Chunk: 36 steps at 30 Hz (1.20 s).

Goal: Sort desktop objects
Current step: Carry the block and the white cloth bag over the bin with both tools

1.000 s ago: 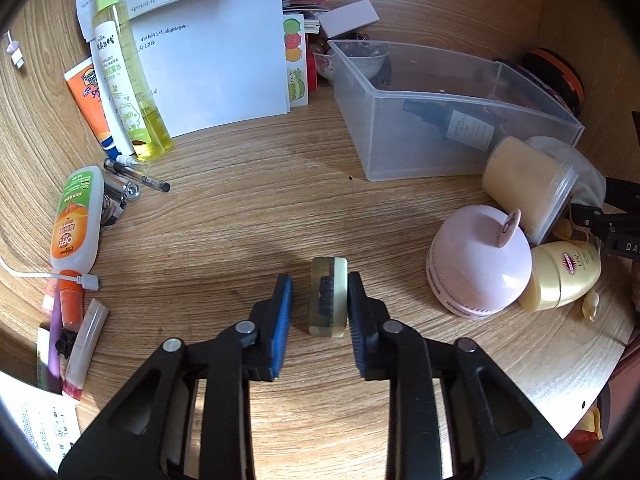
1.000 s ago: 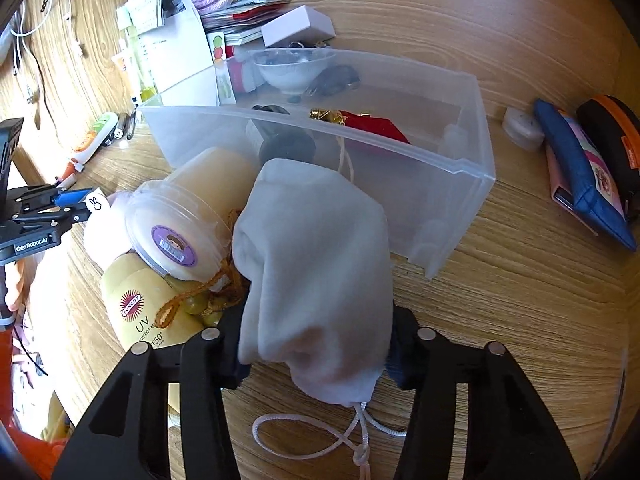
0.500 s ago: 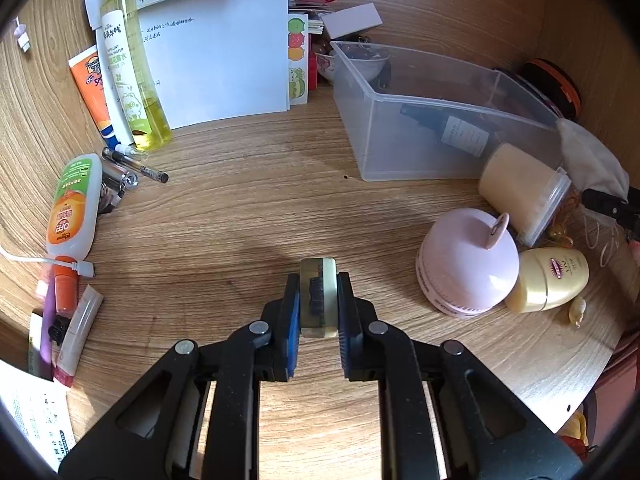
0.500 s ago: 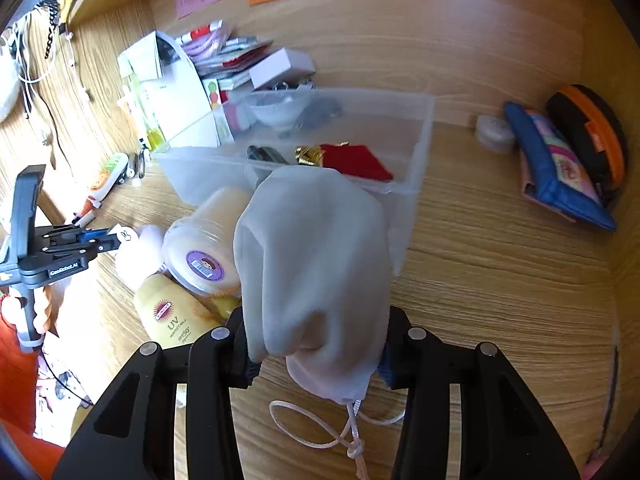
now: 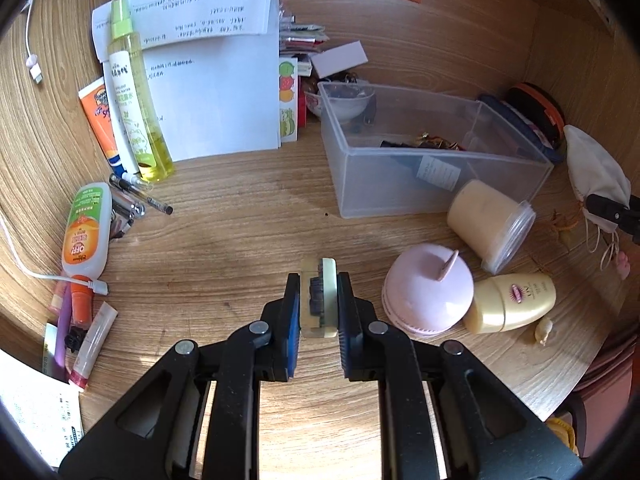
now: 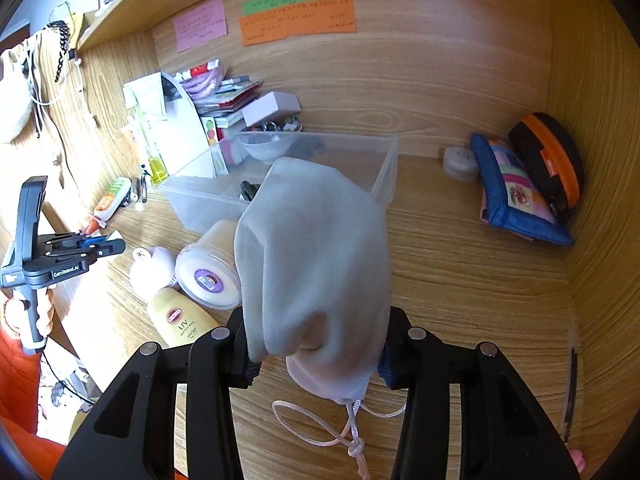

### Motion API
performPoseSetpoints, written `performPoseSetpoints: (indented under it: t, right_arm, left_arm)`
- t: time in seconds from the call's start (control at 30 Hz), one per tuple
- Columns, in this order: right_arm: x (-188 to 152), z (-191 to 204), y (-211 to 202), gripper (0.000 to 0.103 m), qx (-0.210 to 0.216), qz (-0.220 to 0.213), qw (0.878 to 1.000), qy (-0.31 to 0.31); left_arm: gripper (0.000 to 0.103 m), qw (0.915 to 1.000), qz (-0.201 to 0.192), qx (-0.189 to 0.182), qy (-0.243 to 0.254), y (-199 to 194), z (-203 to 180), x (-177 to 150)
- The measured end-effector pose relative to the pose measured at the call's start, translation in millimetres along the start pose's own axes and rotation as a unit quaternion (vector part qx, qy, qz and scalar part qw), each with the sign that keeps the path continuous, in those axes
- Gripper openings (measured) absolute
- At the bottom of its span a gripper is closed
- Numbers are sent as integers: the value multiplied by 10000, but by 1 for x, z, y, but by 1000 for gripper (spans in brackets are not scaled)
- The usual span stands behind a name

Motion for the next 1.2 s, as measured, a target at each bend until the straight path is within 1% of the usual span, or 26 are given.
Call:
performPoseSetpoints:
  t: [0.2, 0.3, 0.53, 0.6, 0.9, 1.03, 1.2]
  right_arm:
    - [4, 8, 1, 41, 93, -18, 9998, -159]
    - [6, 12, 13, 41, 190, 72, 9996, -183]
    - [28, 17, 40, 41, 191, 191, 9988, -414]
    - [33, 21, 43, 41, 167, 206, 9983, -528]
    - [51, 30, 54, 41, 248, 274, 9957, -850]
    - [58, 31, 67, 41, 296, 383, 9946, -920]
    - [64, 33, 77, 42, 406, 463, 9931, -995]
  left_arm:
    - [15, 9998, -179, -55, 95, -7, -10, 16]
    - [15, 9995, -254, -94, 134, -9, -15, 26]
    - [15, 9986, -416, -184, 282, -9, -25, 63]
    - [15, 9982, -430, -263, 316, -6, -28, 72]
    - [15, 9968, -293, -563, 491, 29, -45, 115]
    - [15, 9964, -165, -613, 566, 48, -52, 126]
    - [15, 9961, 73, -638, 608, 73, -53, 128]
Point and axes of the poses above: each gripper's, at about its wrist camera, not at the fingertips, and y roughly the way its jaws point, z to its left, x to its top, the point moved 7 cm from there along y, roughly the way its jaws point, and after that the axes turned 11 degrees about -x, right-handed, at the moved point
